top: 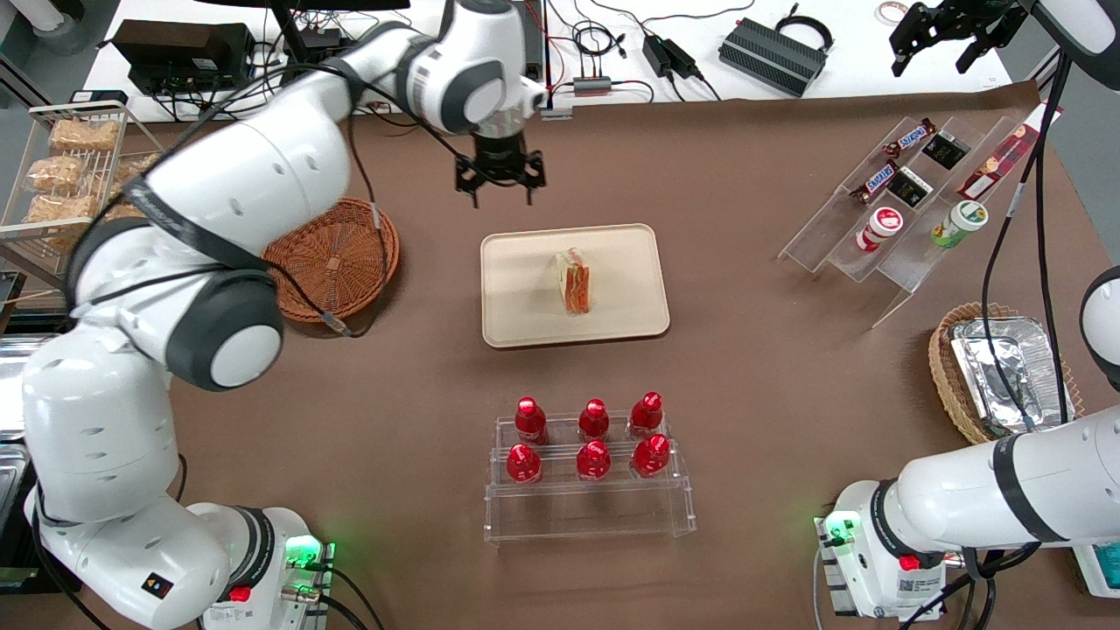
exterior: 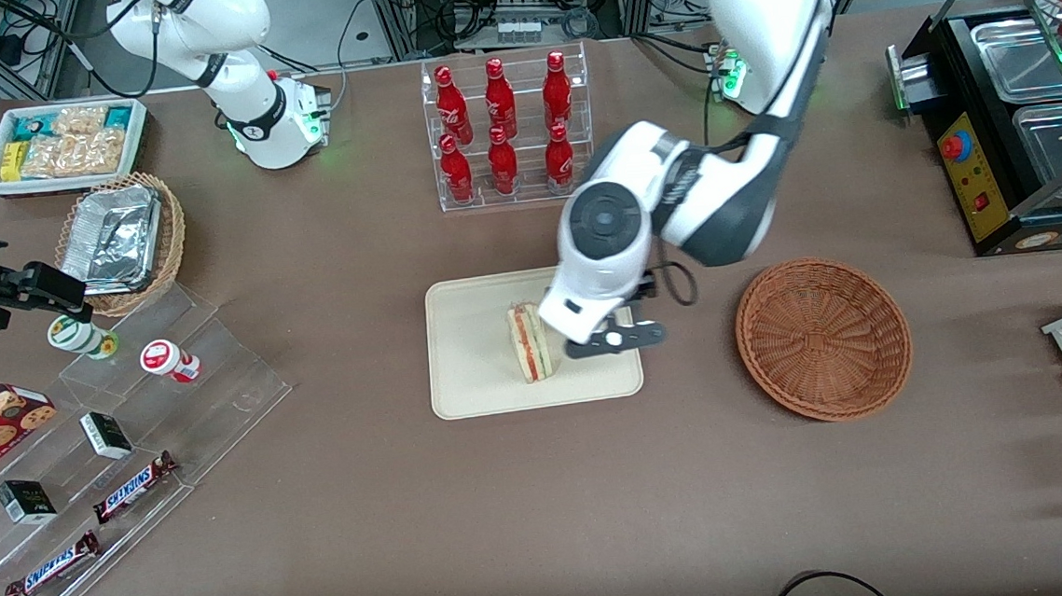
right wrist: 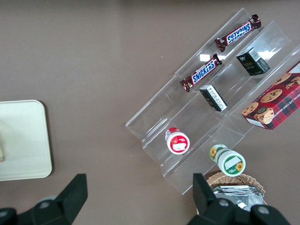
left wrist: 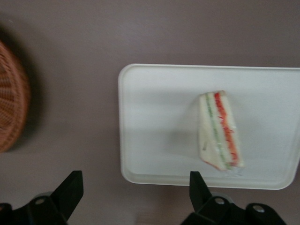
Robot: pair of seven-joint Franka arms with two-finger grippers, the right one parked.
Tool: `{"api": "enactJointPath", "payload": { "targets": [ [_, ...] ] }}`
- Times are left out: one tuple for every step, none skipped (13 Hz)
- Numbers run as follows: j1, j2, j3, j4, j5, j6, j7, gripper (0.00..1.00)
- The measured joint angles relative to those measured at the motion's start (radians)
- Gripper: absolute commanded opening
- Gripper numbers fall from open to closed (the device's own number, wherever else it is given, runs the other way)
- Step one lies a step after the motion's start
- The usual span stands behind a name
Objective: Place sandwich from basket to tray
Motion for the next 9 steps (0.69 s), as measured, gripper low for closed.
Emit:
{"api": "enactJointPath", "payload": {
  "targets": [
    [0.036, -0.036, 0.001, -0.037, 0.000, -0.007, 0.062, 1.00],
    [0.070, -0.070, 0.002, -0.074, 0.000, -0.010, 0.114, 1.00],
    [0.104, -0.102, 0.002, -0.109, 0.000, -0.011, 0.164, 1.00],
    [0.135, -0.131, 0.003, -0.142, 0.000, -0.012, 0.217, 1.00],
    [0.166, -0.162, 0.004, -0.178, 0.000, -0.012, 0.273, 1.00],
    [0.195, -0.194, 0.004, -0.214, 0.000, -0.012, 0.325, 1.00],
    [0.226, -0.228, 0.004, -0.249, 0.000, -0.012, 0.380, 1.00],
    [0.258, -0.266, 0.005, -0.282, 0.000, -0.014, 0.432, 1.00],
    [0.288, -0.308, 0.005, -0.313, 0.000, -0.024, 0.477, 1.00]
  ]
}}
